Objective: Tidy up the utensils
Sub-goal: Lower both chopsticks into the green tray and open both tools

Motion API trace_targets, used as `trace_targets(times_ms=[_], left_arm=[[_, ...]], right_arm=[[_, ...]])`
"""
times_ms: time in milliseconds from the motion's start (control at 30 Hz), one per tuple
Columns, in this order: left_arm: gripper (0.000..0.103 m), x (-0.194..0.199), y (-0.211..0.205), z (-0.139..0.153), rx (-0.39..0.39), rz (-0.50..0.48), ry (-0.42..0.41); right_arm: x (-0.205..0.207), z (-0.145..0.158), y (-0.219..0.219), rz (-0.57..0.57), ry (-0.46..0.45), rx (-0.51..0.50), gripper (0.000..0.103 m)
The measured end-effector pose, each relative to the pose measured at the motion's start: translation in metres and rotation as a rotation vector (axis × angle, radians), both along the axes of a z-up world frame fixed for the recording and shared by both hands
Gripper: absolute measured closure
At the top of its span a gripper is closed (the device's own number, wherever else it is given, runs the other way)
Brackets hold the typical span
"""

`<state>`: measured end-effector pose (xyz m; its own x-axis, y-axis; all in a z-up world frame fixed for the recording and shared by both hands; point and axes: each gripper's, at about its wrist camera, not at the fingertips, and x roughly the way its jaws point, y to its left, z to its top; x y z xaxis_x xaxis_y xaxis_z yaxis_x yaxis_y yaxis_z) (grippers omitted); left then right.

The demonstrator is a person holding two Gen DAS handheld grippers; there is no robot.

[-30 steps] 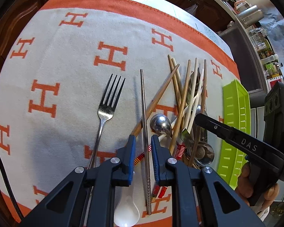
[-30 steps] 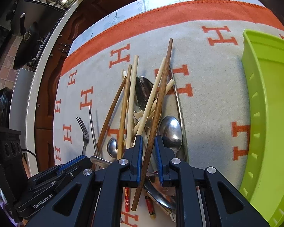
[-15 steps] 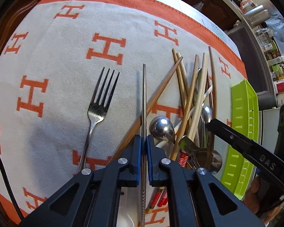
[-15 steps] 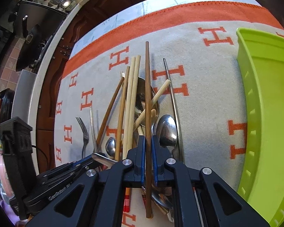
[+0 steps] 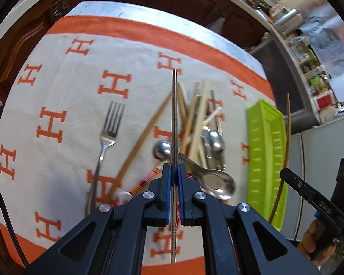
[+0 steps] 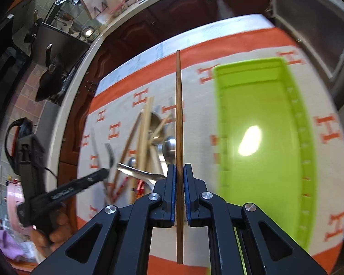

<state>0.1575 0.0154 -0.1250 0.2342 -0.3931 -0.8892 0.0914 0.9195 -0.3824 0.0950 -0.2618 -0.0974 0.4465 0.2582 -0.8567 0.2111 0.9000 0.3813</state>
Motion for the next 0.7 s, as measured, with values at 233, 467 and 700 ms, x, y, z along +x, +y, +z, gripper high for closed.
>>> trace_targets(times_ms=[233, 467, 700], left_arm=[[0.1, -0.019, -0.048, 0.039, -0.07, -0.12, -0.041], [0.1, -0.024, -0.123, 0.05, -0.07, -0.232, -0.044], [0.1, -0.019, -0.186, 0.025, -0.051, -0.3, 0.024]], right_arm=[[-0.026, -0.015, -0.049, -0.071, 0.093, -0.19, 0.097], [-0.047, -0.029, -0.074, -0.134, 0.108, -0.161, 0.078], [-0.085, -0.006, -0.098, -0.248, 0.01, -0.175, 0.068]])
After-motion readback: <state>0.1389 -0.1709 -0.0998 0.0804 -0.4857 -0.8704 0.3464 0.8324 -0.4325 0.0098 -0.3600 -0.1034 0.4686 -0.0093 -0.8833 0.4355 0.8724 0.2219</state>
